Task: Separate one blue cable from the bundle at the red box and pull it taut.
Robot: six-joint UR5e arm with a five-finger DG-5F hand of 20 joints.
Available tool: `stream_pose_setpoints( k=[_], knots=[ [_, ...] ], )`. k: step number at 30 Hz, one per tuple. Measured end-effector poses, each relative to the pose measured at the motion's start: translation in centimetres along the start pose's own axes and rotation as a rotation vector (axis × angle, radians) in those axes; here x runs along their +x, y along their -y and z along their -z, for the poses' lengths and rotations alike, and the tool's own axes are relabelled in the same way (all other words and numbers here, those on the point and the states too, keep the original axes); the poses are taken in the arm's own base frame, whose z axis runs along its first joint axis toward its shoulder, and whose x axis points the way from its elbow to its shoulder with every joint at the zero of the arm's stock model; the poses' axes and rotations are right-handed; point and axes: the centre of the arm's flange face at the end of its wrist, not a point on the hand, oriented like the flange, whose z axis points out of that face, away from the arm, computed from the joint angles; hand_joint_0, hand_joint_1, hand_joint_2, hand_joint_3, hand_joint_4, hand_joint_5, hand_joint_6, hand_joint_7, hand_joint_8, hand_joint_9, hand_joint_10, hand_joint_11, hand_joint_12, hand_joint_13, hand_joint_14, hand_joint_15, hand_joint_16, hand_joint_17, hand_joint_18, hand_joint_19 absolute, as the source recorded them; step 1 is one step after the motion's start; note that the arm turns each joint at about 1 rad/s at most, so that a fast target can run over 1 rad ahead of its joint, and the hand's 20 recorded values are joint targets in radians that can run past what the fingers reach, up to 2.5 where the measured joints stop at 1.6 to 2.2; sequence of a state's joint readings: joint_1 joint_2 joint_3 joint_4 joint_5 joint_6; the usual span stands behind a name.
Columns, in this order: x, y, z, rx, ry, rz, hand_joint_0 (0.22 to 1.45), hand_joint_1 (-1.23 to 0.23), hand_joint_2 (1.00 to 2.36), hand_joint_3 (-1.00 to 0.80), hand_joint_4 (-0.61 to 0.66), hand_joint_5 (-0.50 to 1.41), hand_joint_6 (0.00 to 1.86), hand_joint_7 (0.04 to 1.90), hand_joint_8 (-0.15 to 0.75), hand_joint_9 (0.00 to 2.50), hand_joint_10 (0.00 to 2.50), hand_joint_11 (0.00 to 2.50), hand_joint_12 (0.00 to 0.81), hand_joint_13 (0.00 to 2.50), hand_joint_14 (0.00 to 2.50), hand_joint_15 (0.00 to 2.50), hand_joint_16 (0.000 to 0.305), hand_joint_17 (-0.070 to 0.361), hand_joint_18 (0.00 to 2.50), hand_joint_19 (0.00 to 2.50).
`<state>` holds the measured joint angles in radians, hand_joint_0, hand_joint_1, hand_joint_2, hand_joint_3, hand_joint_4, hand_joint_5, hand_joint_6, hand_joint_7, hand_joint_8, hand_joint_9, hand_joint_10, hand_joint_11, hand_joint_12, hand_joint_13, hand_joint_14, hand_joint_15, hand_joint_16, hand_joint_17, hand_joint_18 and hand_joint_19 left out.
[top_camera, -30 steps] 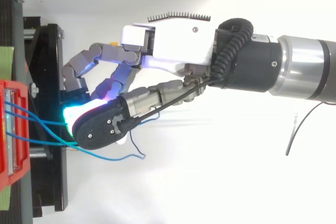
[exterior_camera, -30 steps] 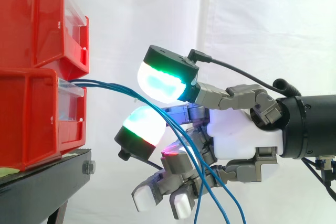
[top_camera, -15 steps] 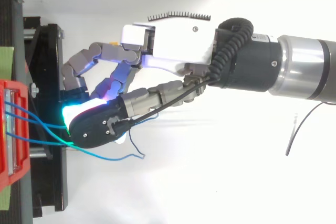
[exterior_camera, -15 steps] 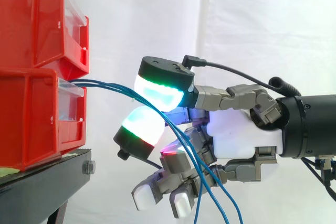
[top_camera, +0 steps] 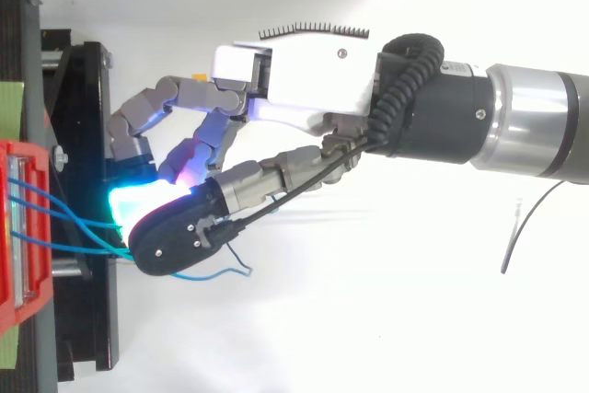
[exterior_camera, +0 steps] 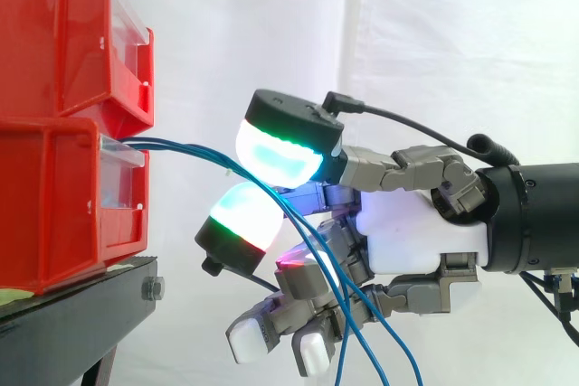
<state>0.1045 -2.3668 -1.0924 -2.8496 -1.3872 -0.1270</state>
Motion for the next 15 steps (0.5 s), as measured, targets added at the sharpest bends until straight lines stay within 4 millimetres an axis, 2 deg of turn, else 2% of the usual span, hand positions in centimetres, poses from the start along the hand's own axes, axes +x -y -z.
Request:
stream_pose_setpoints(
  k=[6,9,12,15],
  knots=[
    [0.08,-0.03,-0.02,-0.001,0.0,-0.001,0.54,-0.54,1.0,-0.5,0.08,-0.11,0.74,1.19,0.332,1.2,0.03,0.92,0.399,0.81,0.02,0.44,0.052,0.117,0.84,0.71],
    [0.09,-0.01,-0.01,-0.001,-0.001,-0.001,0.56,-0.58,1.0,-0.5,0.08,-0.11,0.74,1.2,0.334,1.2,0.03,0.92,0.396,0.8,0.02,0.44,0.052,0.116,0.84,0.71],
    [0.1,-0.01,0.0,0.0,-0.001,-0.001,0.61,-0.65,1.01,-0.39,0.07,-0.12,0.76,1.21,0.33,1.19,0.03,0.92,0.387,0.8,0.02,0.44,0.05,0.112,0.83,0.71],
    [0.1,0.0,0.0,0.0,-0.001,-0.001,0.6,-0.68,1.02,-0.28,0.04,-0.12,0.8,1.25,0.333,1.19,0.03,0.94,0.39,0.8,0.02,0.44,0.049,0.111,0.83,0.71]
  ],
)
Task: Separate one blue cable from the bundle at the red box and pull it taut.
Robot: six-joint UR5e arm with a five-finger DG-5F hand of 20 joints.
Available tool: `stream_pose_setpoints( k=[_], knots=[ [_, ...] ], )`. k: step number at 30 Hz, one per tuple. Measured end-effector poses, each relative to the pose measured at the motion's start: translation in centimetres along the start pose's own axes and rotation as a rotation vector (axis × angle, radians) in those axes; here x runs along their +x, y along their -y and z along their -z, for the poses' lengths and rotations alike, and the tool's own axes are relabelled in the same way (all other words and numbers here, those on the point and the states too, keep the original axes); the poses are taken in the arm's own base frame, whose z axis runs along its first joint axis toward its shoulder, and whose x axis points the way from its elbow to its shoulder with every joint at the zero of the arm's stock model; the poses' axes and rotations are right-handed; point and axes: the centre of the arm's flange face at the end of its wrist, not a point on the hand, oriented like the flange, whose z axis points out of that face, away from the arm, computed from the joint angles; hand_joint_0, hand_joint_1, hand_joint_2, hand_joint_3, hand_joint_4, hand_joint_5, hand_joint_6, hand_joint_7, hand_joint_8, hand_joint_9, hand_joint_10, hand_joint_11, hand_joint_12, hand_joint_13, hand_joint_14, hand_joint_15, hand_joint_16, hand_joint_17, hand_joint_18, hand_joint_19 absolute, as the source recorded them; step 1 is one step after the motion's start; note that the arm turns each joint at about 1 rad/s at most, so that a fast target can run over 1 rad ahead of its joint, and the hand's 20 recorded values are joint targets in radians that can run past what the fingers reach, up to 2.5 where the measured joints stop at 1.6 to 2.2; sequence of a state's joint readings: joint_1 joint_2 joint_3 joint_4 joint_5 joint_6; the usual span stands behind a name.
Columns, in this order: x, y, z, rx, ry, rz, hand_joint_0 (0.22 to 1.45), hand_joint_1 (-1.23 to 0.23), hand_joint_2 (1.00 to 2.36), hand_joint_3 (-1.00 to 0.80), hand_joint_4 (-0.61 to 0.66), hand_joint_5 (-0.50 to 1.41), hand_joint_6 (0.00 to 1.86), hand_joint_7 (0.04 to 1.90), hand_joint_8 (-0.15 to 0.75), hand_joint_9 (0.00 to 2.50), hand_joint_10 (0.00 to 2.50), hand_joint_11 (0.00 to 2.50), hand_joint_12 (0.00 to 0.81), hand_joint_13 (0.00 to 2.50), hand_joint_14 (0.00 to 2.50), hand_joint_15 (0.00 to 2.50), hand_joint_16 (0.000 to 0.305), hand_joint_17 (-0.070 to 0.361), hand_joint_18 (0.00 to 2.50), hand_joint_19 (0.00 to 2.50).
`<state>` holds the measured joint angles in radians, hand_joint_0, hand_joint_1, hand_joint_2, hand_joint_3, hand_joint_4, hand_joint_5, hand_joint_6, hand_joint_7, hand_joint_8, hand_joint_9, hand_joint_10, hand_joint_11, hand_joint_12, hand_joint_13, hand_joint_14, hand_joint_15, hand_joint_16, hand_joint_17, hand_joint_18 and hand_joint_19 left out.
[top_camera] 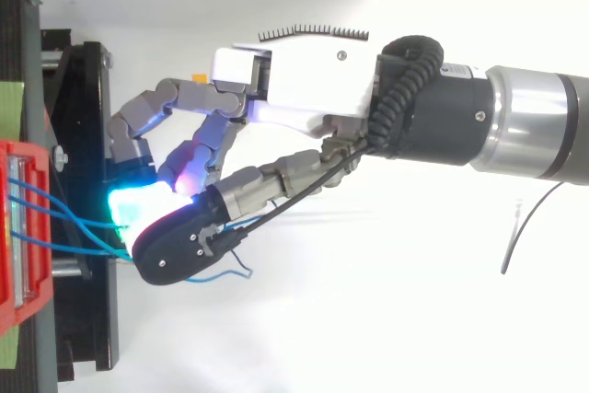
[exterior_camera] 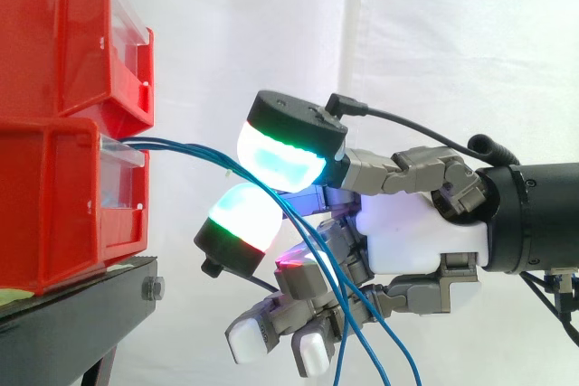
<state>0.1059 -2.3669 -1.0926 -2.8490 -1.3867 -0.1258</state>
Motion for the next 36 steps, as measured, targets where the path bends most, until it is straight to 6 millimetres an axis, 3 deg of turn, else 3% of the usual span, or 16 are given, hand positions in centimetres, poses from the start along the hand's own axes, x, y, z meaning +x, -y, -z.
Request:
stream_pose_setpoints(
  k=[12,14,17,25,31,36],
  knots=[
    [-0.02,0.01,0.0,0.0,0.0,0.0,0.6,-0.75,1.02,-0.15,-0.03,-0.12,0.85,1.25,0.333,1.18,0.03,0.94,0.384,0.8,0.02,0.44,0.049,0.109,0.83,0.7],
    [-0.01,0.02,0.02,0.002,0.0,0.0,0.59,-0.72,1.02,-0.21,-0.02,-0.12,0.84,1.22,0.326,1.19,0.03,0.94,0.384,0.81,0.02,0.44,0.049,0.11,0.83,0.69],
    [-0.01,0.01,0.02,0.002,0.0,-0.002,0.56,-0.62,1.0,-0.47,0.05,-0.12,0.75,1.19,0.328,1.21,0.03,0.92,0.389,0.82,0.02,0.44,0.05,0.112,0.84,0.7],
    [0.0,0.05,0.04,0.004,0.0,-0.008,0.54,-0.58,1.0,-0.5,0.08,-0.12,0.73,1.2,0.335,1.2,0.03,0.91,0.399,0.82,0.02,0.44,0.052,0.117,0.85,0.7],
    [0.0,0.04,0.04,0.004,0.0,-0.008,0.57,-0.68,1.0,-0.5,0.08,-0.12,0.73,1.24,0.332,1.18,0.03,0.92,0.395,0.81,0.02,0.44,0.051,0.114,0.84,0.7],
    [0.0,0.03,0.03,0.003,0.0,-0.009,0.61,-0.72,1.02,-0.28,0.04,-0.14,0.83,1.21,0.332,1.17,0.02,0.93,0.389,0.81,0.02,0.44,0.049,0.111,0.83,0.7]
  ],
)
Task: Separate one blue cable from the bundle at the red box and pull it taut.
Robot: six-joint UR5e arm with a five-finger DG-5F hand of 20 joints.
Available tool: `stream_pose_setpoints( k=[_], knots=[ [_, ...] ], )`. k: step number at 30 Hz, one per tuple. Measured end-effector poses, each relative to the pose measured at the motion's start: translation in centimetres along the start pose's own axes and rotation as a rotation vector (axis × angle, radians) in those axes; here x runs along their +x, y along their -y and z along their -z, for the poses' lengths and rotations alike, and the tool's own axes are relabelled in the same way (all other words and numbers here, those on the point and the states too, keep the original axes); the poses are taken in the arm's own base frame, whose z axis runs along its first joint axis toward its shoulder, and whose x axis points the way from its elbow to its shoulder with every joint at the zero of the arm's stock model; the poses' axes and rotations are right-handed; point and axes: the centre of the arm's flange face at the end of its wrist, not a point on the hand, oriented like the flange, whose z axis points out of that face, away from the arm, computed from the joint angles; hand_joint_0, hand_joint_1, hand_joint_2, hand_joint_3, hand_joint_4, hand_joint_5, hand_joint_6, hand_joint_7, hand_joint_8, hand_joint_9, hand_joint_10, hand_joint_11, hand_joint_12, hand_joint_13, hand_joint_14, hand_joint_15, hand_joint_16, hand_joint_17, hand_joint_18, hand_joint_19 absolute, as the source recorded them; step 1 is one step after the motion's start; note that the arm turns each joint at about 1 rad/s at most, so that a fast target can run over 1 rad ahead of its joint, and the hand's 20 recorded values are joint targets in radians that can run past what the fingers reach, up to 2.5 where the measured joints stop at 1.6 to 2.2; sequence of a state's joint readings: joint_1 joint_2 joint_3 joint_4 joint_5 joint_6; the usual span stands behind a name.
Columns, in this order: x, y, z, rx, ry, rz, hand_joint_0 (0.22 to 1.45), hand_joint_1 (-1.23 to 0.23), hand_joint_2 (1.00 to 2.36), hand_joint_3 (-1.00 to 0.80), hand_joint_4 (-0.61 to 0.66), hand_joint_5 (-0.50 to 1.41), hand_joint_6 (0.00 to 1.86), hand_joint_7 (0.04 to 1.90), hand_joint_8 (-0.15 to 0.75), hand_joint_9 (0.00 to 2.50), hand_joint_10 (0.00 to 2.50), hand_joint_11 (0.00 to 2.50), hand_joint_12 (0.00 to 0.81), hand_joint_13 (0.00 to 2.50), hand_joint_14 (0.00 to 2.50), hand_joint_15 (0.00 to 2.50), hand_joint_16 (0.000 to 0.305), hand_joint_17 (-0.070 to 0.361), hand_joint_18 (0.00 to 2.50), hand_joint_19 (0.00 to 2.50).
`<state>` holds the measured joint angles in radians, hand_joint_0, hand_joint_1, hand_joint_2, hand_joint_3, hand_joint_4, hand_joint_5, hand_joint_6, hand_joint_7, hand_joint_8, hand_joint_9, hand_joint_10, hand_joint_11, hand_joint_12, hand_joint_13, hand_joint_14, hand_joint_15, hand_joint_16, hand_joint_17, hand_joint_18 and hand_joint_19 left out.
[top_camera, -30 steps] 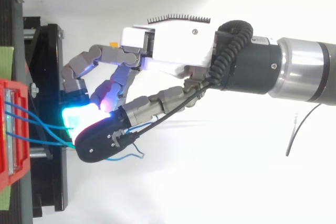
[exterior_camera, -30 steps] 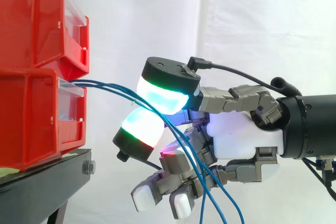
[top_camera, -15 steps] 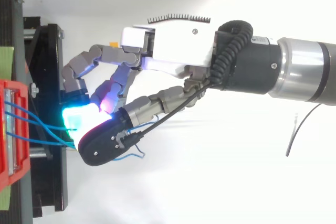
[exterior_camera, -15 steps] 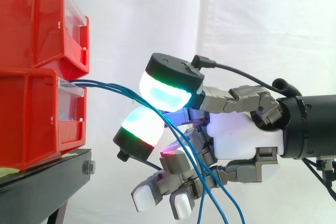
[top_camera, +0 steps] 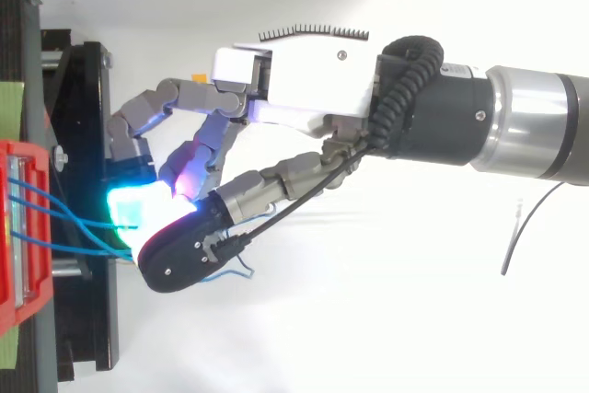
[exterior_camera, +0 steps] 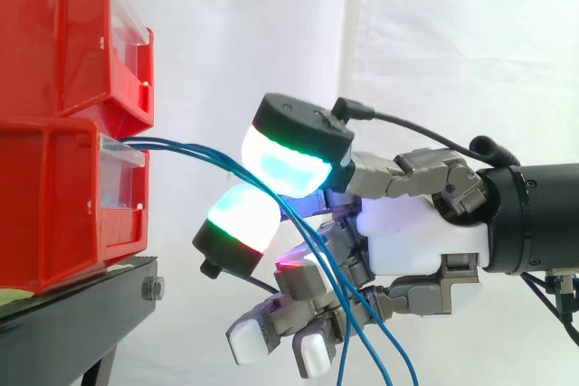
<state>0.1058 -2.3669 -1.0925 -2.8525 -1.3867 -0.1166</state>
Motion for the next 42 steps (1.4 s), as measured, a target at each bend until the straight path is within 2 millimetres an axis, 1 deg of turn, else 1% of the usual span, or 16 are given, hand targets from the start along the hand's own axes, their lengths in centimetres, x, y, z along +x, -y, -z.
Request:
stream_pose_setpoints(
  k=[2,10,15,16,18,20,22,25,30,34,39,42],
  knots=[
    [0.0,0.0,0.0,0.0,0.0,0.0,0.6,-0.72,1.02,-0.2,0.01,-0.14,0.85,1.22,0.335,1.17,0.03,0.93,0.39,0.81,0.02,0.44,0.049,0.111,0.83,0.7],
    [0.0,0.0,0.0,0.0,0.0,0.0,0.58,-0.72,1.02,-0.1,-0.04,-0.12,0.86,1.25,0.333,1.19,0.03,0.93,0.387,0.81,0.02,0.44,0.049,0.111,0.84,0.69],
    [0.0,0.0,0.0,0.0,0.0,0.0,0.58,-0.73,1.02,-0.04,-0.09,-0.11,0.86,1.27,0.349,1.22,0.02,0.92,0.407,0.83,0.02,0.42,0.053,0.12,0.88,0.66],
    [0.0,0.0,0.0,0.0,0.0,0.0,0.59,-0.74,1.02,-0.02,-0.1,-0.1,0.86,1.28,0.35,1.2,0.02,0.85,0.407,0.83,0.01,0.41,0.054,0.122,0.88,0.65],
    [0.0,0.0,0.0,0.0,0.0,0.0,0.59,-0.74,1.02,0.0,-0.11,-0.1,0.86,1.29,0.35,1.17,0.02,0.78,0.408,0.83,0.01,0.39,0.055,0.123,0.89,0.64],
    [0.0,0.0,0.0,0.001,0.0,-0.001,0.59,-0.74,1.02,0.01,-0.12,-0.09,0.86,1.28,0.349,1.09,0.02,0.7,0.412,0.81,0.02,0.37,0.056,0.125,0.9,0.63],
    [0.0,0.0,0.0,0.001,0.0,-0.009,0.59,-0.74,1.02,0.02,-0.13,-0.09,0.86,1.29,0.345,0.98,0.02,0.56,0.415,0.8,0.01,0.35,0.056,0.126,0.91,0.63],
    [0.0,0.0,0.1,0.005,-0.002,-0.037,0.59,-0.74,1.02,0.02,-0.13,-0.09,0.86,1.27,0.347,0.88,0.01,0.44,0.415,0.79,0.01,0.34,0.056,0.127,0.91,0.63],
    [0.0,0.3,0.5,0.045,-0.013,-0.069,0.59,-0.74,1.02,0.0,-0.12,-0.09,0.86,1.27,0.346,0.82,0.01,0.38,0.418,0.78,0.01,0.33,0.057,0.129,0.92,0.62],
    [0.1,0.4,1.0,0.084,-0.027,-0.065,0.59,-0.74,1.02,0.01,-0.13,-0.09,0.86,1.27,0.337,0.73,0.01,0.28,0.418,0.75,0.01,0.32,0.057,0.128,0.92,0.61],
    [-0.1,-0.6,2.1,0.134,-0.056,-0.03,0.59,-0.74,1.02,0.0,-0.13,-0.09,0.86,1.27,0.321,0.64,0.01,0.2,0.411,0.73,0.01,0.3,0.056,0.126,0.91,0.62],
    [-0.3,-1.1,2.5,0.155,-0.061,-0.009,0.59,-0.74,1.02,-0.01,-0.13,-0.09,0.86,1.27,0.317,0.64,0.01,0.2,0.408,0.71,0.01,0.31,0.056,0.125,0.9,0.62]
  ],
)
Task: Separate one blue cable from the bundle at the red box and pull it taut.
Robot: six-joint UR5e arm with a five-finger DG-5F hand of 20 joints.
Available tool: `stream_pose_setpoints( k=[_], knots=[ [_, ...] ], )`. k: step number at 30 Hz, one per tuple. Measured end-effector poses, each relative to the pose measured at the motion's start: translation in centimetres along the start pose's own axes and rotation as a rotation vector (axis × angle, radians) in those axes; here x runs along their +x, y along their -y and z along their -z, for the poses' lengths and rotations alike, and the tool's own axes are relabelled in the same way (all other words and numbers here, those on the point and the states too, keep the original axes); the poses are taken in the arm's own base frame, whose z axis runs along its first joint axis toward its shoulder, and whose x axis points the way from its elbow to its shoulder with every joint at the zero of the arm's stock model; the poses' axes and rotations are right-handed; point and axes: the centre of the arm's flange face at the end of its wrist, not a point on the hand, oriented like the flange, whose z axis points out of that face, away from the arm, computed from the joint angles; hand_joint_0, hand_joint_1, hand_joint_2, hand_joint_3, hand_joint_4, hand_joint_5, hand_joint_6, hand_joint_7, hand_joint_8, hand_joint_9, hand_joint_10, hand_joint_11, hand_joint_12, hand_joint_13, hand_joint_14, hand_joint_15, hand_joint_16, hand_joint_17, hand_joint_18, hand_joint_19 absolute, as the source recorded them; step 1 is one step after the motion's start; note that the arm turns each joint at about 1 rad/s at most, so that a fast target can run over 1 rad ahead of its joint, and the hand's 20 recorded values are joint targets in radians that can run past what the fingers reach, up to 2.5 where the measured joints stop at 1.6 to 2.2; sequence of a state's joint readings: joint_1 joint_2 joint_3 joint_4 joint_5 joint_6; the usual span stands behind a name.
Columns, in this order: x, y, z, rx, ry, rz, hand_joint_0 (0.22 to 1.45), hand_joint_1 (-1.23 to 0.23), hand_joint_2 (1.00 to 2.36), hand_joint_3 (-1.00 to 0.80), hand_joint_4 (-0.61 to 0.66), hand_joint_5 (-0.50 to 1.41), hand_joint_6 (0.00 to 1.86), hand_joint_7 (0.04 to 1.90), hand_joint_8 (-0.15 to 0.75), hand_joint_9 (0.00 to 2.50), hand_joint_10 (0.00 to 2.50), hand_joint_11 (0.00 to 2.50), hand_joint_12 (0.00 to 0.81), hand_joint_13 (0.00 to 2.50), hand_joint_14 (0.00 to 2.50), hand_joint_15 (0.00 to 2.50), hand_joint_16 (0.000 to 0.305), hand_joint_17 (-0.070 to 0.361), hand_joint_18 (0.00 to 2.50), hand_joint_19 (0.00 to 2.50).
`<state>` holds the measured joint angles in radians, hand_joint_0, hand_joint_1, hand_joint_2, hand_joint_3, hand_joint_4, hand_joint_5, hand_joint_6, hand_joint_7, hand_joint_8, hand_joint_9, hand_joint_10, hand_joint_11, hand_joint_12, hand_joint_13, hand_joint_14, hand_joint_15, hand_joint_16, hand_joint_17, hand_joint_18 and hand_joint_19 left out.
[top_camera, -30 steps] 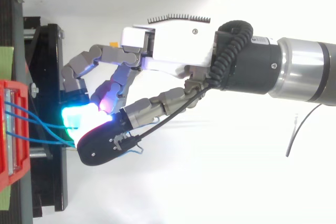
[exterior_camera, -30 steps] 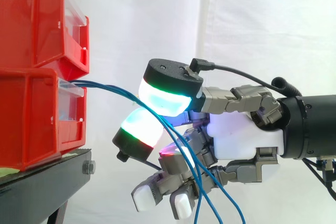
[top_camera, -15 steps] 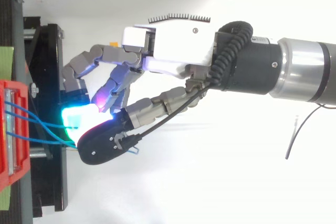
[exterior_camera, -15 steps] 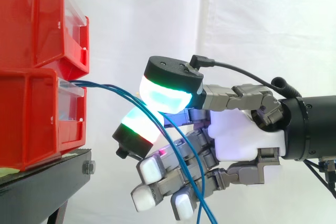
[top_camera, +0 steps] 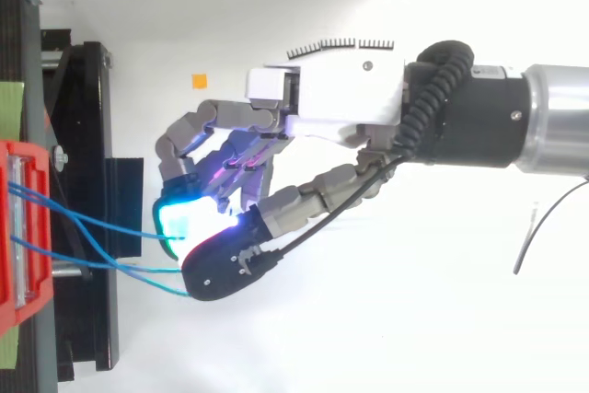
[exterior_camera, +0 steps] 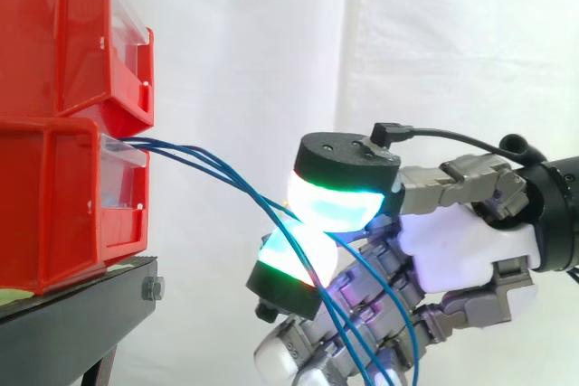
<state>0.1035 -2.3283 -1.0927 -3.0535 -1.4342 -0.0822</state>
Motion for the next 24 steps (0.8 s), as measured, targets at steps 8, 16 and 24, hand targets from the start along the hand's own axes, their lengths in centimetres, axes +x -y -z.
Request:
stream_pose_setpoints(
  k=[8,16,24],
  knots=[
    [-0.7,-0.8,1.3,0.049,-0.001,0.029,0.58,-0.73,1.02,-0.01,-0.13,-0.1,0.86,1.26,0.315,0.64,0.01,0.24,0.405,0.71,0.01,0.32,0.055,0.123,0.88,0.64],
    [-1.5,-1.6,3.1,0.113,-0.009,0.039,0.58,-0.73,1.02,-0.01,-0.12,-0.1,0.86,1.28,0.332,0.83,0.02,0.59,0.405,0.72,0.01,0.34,0.054,0.122,0.88,0.64],
    [-1.9,-1.1,6.0,0.097,0.04,0.038,0.58,-0.73,1.02,-0.01,-0.11,-0.1,0.86,1.27,0.344,0.97,0.02,1.02,0.39,0.78,0.02,0.45,0.053,0.119,0.89,0.65]
  ],
)
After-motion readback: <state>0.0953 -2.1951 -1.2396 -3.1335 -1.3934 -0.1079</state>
